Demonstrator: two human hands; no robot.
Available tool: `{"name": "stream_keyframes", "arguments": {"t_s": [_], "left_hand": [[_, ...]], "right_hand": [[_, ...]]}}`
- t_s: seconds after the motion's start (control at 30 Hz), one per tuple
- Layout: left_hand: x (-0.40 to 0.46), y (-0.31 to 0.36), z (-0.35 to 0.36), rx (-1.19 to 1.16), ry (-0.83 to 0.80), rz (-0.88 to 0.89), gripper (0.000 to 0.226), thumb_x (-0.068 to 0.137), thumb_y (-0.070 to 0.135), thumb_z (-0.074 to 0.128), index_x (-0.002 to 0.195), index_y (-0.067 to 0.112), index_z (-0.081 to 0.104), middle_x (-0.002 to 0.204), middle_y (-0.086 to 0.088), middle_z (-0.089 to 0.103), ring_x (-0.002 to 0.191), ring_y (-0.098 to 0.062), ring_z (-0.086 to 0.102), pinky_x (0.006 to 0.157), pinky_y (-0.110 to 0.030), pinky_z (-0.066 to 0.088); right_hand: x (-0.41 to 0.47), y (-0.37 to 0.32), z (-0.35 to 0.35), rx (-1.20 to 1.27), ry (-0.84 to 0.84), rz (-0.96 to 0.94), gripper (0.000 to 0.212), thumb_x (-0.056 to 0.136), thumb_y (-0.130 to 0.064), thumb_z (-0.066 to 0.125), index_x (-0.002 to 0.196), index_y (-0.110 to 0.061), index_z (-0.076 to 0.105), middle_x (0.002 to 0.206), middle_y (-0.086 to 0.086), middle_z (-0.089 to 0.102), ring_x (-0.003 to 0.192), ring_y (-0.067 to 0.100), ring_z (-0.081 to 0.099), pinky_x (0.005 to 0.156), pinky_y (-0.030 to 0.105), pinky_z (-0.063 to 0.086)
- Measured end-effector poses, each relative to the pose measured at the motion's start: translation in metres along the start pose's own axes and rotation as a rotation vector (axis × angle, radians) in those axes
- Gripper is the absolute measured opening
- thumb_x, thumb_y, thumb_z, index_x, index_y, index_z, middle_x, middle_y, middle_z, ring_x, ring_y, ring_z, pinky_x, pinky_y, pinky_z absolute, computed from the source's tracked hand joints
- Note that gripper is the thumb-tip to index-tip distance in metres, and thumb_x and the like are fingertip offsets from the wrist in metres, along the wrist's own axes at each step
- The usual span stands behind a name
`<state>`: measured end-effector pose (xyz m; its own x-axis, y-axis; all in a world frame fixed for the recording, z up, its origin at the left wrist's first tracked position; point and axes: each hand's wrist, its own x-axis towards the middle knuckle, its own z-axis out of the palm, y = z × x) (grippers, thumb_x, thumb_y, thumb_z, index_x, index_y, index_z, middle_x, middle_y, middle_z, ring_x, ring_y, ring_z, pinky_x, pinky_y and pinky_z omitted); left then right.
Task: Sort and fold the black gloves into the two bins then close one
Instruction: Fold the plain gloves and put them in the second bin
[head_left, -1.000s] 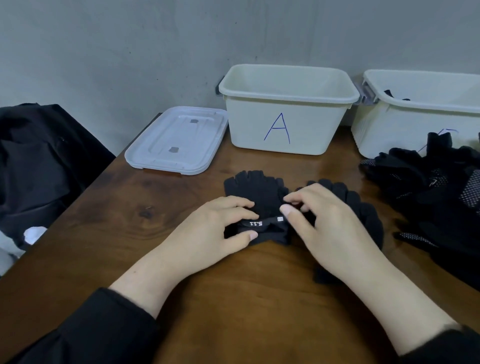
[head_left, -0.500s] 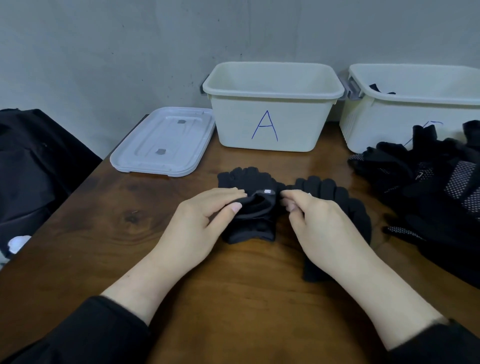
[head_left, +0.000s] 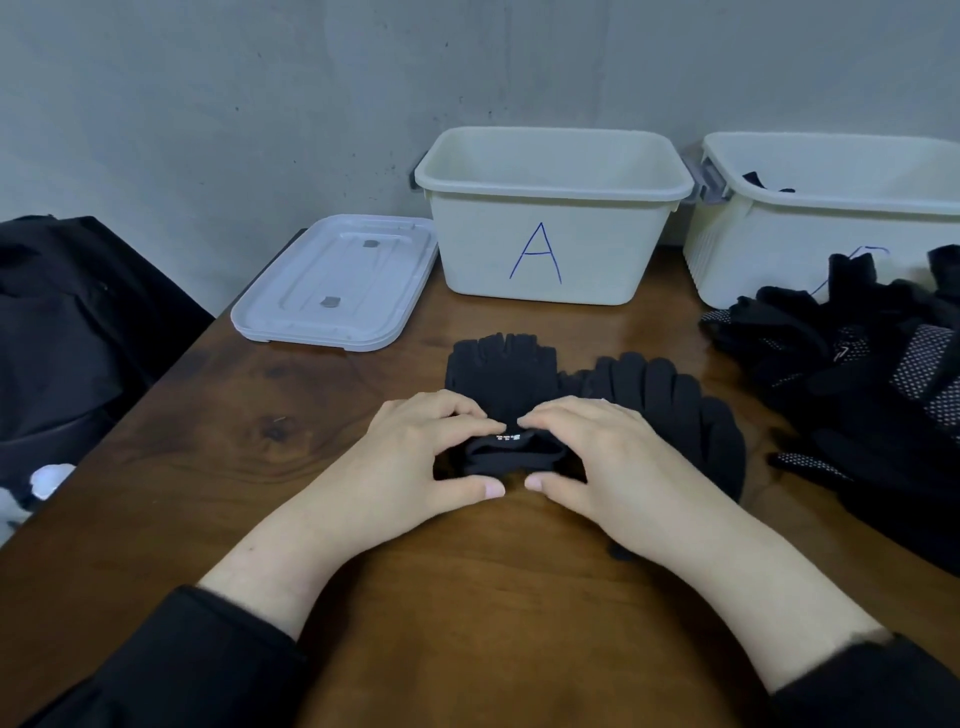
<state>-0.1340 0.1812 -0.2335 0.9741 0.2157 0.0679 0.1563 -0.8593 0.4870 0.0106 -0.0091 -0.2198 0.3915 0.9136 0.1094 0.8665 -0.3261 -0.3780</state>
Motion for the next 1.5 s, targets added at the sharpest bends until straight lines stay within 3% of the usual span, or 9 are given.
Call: {"name": "stream_keyframes", "arguments": {"t_s": [0.13,0.33,0.4,0.53,0.77,1.03,1.23,1.4,1.5], "left_hand": [[-0.002,0.008,-0.004,-0.025,0.017,-0.024,0.061,0.083,0.059,0.071,0.138,0.047,0.047,0.133,0.032,0.046,0.128,0.019,0.028,0.117,-0.029,0.022],[-0.007,0.009,-0.008,-0.171,0.126,-0.086,0.017,0.09,0.051,0.065,0.106,0.045,0.06,0.091,0.009,0.069,0.092,-0.009,0.053,0.084,-0.029,0.046],[-0.009,0.013,-0.01,-0.217,0.156,-0.103,0.014,0.091,0.05,0.065,0.101,0.043,0.062,0.088,0.006,0.072,0.085,-0.014,0.057,0.079,-0.033,0.047],[-0.008,0.018,-0.013,-0.416,0.173,-0.175,0.011,0.092,0.042,0.068,0.099,0.034,0.067,0.09,0.01,0.075,0.088,-0.012,0.069,0.09,-0.041,0.054],[0.004,0.013,-0.002,-0.283,0.311,-0.263,0.021,0.086,0.036,0.076,0.104,0.038,0.065,0.09,0.014,0.062,0.08,-0.001,0.056,0.071,-0.014,0.043],[0.011,0.001,0.006,0.186,0.29,0.03,0.041,0.096,0.015,0.065,0.135,0.028,0.063,0.148,0.007,0.05,0.128,-0.013,0.046,0.102,-0.033,0.033],[0.008,0.003,0.002,0.266,0.054,-0.101,0.072,0.096,0.066,0.022,0.159,0.031,0.028,0.161,0.015,0.029,0.148,-0.005,0.02,0.121,-0.036,0.014],[0.007,0.003,0.003,0.218,0.079,-0.01,0.086,0.088,0.072,0.047,0.16,0.031,0.022,0.163,0.015,0.021,0.149,-0.005,0.016,0.121,-0.032,0.011],[0.008,0.008,0.0,-0.039,0.184,0.042,0.05,0.092,0.045,0.069,0.139,0.036,0.056,0.156,0.018,0.038,0.146,0.003,0.025,0.118,-0.024,0.015]], "right_hand": [[0.001,-0.007,0.005,-0.068,0.179,-0.023,0.025,0.1,-0.034,0.058,0.124,-0.03,0.064,0.114,-0.018,0.067,0.113,0.004,0.055,0.116,0.036,0.029],[-0.011,-0.014,-0.016,0.131,-0.007,0.056,0.052,0.092,-0.061,0.056,0.14,-0.05,0.039,0.118,-0.032,0.05,0.112,-0.011,0.019,0.1,0.021,0.025],[-0.011,-0.014,-0.016,0.121,-0.037,0.075,0.062,0.086,-0.065,0.061,0.14,-0.056,0.032,0.108,-0.037,0.046,0.119,0.0,0.027,0.093,0.021,0.031],[-0.009,-0.014,-0.009,0.195,0.148,0.08,0.037,0.094,-0.051,0.06,0.128,-0.048,0.048,0.08,-0.01,0.058,0.08,0.004,0.056,0.067,0.013,0.044],[0.002,-0.016,0.004,0.116,0.294,0.061,0.034,0.094,-0.037,0.066,0.122,-0.043,0.048,0.118,-0.028,0.044,0.088,0.0,0.057,0.07,0.01,0.047],[0.016,-0.004,0.015,-0.129,0.309,-0.004,0.027,0.097,-0.033,0.059,0.11,-0.018,0.078,0.122,-0.005,0.061,0.101,0.017,0.053,0.075,0.036,0.053],[0.009,-0.006,0.006,-0.171,-0.018,0.006,0.072,0.092,-0.066,0.048,0.154,-0.032,0.036,0.156,-0.019,0.035,0.146,0.005,0.025,0.124,0.038,0.016],[0.016,-0.005,0.004,-0.115,0.184,-0.035,0.032,0.098,-0.038,0.061,0.129,-0.034,0.057,0.115,-0.02,0.064,0.112,0.004,0.056,0.111,0.037,0.035],[0.014,-0.008,-0.01,0.075,0.155,0.022,0.018,0.099,-0.039,0.06,0.116,-0.035,0.059,0.088,-0.02,0.063,0.077,0.003,0.057,0.079,0.029,0.047]]}}
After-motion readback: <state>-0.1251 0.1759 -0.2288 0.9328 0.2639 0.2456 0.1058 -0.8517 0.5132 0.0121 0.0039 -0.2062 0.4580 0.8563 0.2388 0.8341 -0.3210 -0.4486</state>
